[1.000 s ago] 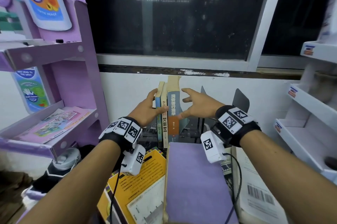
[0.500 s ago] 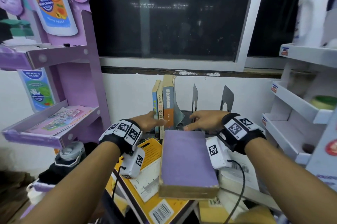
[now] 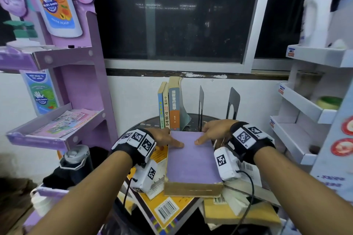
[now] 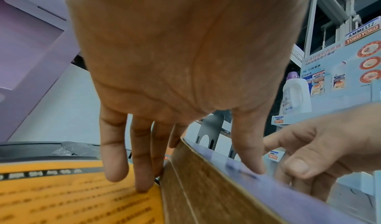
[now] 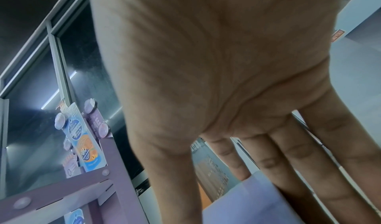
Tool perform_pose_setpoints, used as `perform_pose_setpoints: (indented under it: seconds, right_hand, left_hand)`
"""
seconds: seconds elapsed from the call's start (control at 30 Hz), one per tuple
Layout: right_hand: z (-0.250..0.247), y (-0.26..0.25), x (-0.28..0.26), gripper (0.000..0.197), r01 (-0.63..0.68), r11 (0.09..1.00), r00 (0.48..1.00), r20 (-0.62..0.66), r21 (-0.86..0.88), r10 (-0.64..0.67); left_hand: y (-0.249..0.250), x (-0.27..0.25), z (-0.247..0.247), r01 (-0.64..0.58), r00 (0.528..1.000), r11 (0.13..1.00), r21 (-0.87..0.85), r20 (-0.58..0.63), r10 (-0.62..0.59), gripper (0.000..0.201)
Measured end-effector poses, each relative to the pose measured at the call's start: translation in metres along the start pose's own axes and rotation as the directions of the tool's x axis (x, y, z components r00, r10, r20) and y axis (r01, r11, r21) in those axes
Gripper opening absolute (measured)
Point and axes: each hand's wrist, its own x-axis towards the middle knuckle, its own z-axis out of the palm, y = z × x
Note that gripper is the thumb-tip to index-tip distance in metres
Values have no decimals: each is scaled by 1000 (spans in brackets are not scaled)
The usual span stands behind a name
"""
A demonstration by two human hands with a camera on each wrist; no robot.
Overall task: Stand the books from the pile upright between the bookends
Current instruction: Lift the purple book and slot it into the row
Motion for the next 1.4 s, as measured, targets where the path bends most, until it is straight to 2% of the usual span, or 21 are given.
perform_pose_setpoints:
  seconds: [0.1, 0.2, 0.33, 0.53, 0.73, 0.9, 1.03, 1.2, 1.3, 1.4]
  right_hand:
    - [1, 0, -1, 69, 13, 1000, 1000, 3, -7, -13]
    - [1, 2, 0, 70, 27, 999, 1000, 5, 25, -27]
    - [3, 3, 3, 70, 32, 993, 999, -19, 113, -30]
    - [4, 6, 8, 75, 18, 974, 996, -87, 228, 2]
    - [2, 8, 8, 79, 43, 946, 975, -221, 321, 30]
    - [-7, 3, -2, 70, 82, 906, 941, -331, 416, 67]
    - [-11, -2, -5, 71, 163, 897, 866, -494, 412, 70]
    - [-5, -9, -4, 76, 319, 872, 715, -698, 371, 35]
    - [2, -10, -4, 72, 371, 860, 645, -763, 351, 32]
    - [14, -10, -5, 66, 397, 859, 584, -811, 324, 36]
  left_hand:
    - [-7, 1, 2, -21, 999, 1000, 6, -43, 21, 91]
    - [-10, 0, 1, -55, 998, 997, -49, -27, 53, 94]
    - [-9, -6, 2, -93, 996, 984, -150, -17, 91, 71]
    - [-13, -6, 7, -148, 989, 944, -294, -69, 133, 68]
    - [-12, -7, 6, -228, 967, 913, -339, -187, 172, 67]
    - [-8, -7, -1, -357, 913, 849, -388, -337, 230, 81]
    - [-5, -6, -7, -492, 822, 794, -358, -492, 287, 86]
    - [-7, -4, -12, -627, 684, 712, -315, -661, 310, 88]
    - [-10, 1, -12, -655, 669, 667, -355, -682, 294, 98]
    - [-15, 3, -11, -655, 700, 629, -420, -651, 294, 102]
